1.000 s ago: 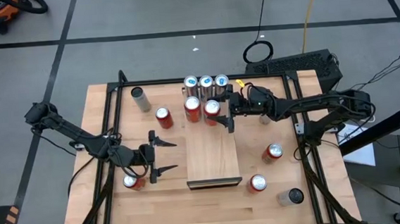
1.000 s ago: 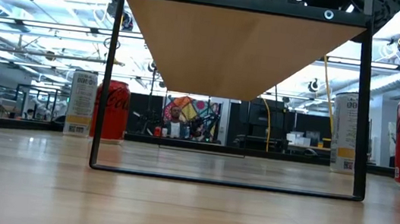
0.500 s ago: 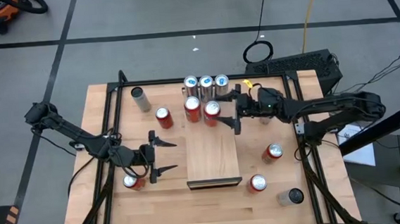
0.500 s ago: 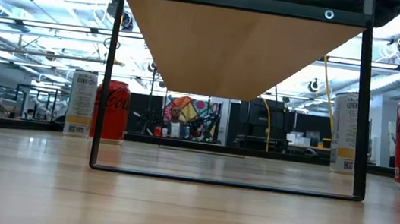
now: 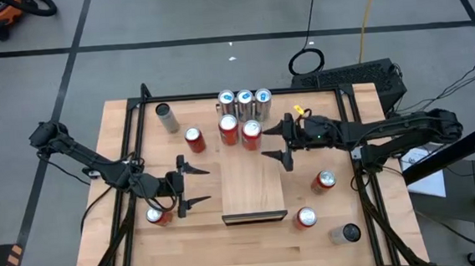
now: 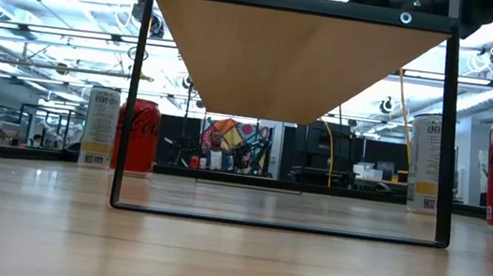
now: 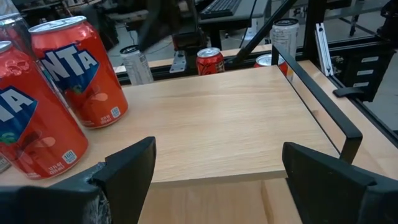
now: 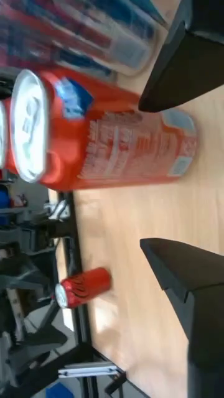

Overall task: Place canned beverage on shelf
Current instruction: Put the top red soda can on the shelf aligned with the other red soda can

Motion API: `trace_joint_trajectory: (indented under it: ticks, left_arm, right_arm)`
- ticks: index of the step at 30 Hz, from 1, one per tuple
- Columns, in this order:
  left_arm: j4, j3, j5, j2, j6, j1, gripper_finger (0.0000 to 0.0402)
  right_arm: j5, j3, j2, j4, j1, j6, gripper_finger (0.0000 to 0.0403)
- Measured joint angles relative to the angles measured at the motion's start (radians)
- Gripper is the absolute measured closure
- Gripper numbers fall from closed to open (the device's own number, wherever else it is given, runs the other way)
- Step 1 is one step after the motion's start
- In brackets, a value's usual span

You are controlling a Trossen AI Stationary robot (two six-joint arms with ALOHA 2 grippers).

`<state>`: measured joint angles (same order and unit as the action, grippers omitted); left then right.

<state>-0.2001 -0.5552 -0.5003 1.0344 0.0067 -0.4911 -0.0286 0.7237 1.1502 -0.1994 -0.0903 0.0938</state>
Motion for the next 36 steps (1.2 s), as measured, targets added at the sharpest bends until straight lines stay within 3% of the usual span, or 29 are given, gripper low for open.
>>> trace_joint_trajectory:
  ticks: [20,28,36]
  left_arm:
    - [-0.005,0.0,0.0,0.027,-0.026,0.0,0.0055]
    - [-0.053,0.0,0.0,0.061,-0.003,0.0,0.0055]
    - [-0.08,-0.001,0.0,0.06,0.004,0.0,0.0055]
  right_arm:
    - [0.005,0.0,0.096,-0.021,0.047,0.009,0.0288]
    - [0.003,0.0,0.117,-0.124,0.083,-0.013,0.0342]
    - [-0.001,0.001,0.174,-0.197,0.063,-0.027,0.037]
